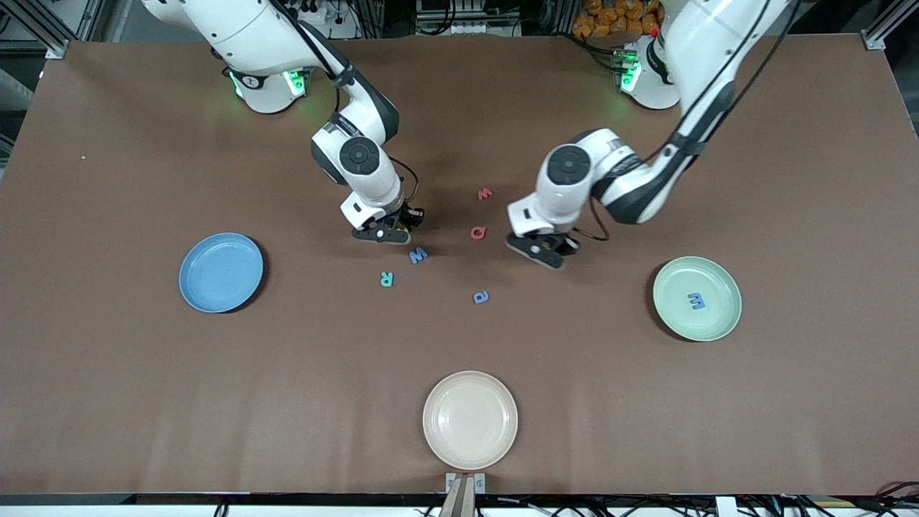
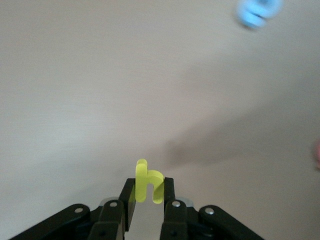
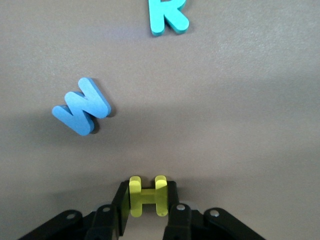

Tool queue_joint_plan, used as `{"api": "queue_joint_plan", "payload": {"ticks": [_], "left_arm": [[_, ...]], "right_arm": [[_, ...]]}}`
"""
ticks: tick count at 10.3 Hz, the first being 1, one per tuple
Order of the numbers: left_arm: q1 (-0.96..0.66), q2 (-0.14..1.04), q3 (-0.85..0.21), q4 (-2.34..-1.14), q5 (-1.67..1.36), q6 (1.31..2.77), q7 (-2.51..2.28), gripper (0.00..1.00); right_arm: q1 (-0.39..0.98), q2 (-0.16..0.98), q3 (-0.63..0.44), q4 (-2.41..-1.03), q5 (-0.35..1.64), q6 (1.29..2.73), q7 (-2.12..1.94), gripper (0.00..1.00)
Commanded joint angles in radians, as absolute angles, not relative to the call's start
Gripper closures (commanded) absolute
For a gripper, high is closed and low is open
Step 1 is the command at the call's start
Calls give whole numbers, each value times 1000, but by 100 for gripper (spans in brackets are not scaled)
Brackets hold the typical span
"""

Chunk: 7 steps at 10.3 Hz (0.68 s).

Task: Sort uppercase to blue plate, lowercase to green plate
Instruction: 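Drop the h on the green plate while the right gripper carries H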

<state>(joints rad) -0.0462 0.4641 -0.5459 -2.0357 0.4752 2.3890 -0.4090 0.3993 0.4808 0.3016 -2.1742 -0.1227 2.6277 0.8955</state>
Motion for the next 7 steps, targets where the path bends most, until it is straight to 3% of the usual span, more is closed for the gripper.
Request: {"api": "queue_joint_plan", "payload": {"ticks": [1,6,7], "left_arm": [[50,400,-534,-2013,486,2260,-403,100],[66,469,-206,-1913,293,2241,-79,100],[66,495,-162,-1899,285,2249,-39,92]], "right_arm": [[367,482,299,-2154,-147,2564,844,75],[313,460,268,-2109,-144,2464,637,75],[308,453,258,-2094,-143,2433,588,75]]}}
